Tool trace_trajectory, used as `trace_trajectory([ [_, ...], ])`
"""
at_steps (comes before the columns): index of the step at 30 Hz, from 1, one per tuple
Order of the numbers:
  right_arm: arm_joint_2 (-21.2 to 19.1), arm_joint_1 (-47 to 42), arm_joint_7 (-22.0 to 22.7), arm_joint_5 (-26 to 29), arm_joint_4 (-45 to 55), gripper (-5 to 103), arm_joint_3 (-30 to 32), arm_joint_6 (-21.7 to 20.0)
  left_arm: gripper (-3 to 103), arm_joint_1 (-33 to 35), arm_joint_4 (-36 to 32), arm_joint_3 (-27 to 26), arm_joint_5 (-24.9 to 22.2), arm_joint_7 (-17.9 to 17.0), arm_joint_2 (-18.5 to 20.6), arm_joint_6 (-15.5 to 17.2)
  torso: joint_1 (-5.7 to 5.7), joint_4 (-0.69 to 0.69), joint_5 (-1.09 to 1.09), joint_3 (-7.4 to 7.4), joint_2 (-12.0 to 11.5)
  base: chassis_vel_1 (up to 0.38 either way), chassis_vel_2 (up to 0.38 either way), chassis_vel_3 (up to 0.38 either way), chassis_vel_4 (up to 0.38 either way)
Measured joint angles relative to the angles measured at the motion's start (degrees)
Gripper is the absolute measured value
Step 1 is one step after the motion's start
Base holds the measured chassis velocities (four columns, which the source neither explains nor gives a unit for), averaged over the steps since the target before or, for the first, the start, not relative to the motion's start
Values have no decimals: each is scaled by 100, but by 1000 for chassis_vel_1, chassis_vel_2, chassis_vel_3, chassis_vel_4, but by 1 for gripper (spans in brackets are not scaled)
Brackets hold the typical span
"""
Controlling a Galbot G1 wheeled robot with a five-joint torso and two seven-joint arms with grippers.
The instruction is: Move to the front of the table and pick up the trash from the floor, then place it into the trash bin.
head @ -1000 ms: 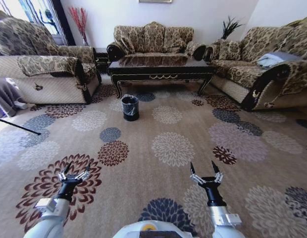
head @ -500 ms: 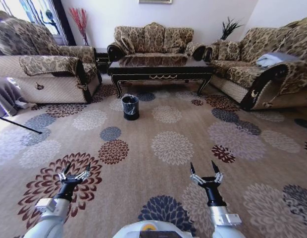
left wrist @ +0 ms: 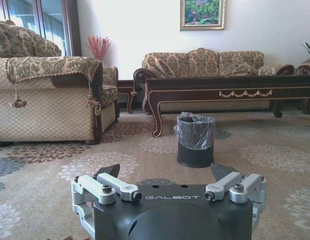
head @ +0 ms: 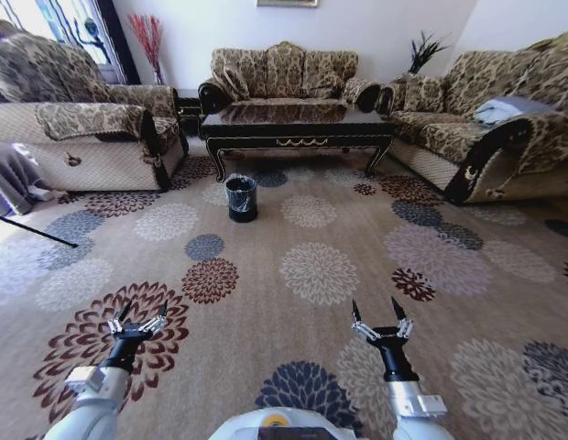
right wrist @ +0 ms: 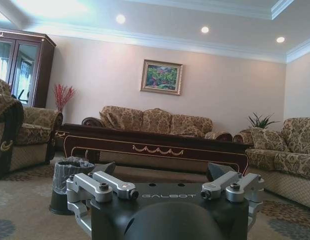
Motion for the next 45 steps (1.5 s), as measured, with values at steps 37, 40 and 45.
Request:
trace_trajectory([
  [37, 0, 0, 0, 0, 0, 100, 0, 0, 100, 0, 0, 0, 0, 0, 0, 0, 105, 0, 0, 776, 882, 0, 0, 0, 0],
  [40, 0, 0, 0, 0, 0, 100, 0, 0, 100, 0, 0, 0, 0, 0, 0, 0, 121, 0, 0, 806, 928, 0, 0, 0, 0],
  [45, 0, 0, 0, 0, 0, 100, 0, 0, 100, 0, 0, 0, 0, 0, 0, 0, 139, 0, 0, 880, 1020, 0, 0, 0, 0],
])
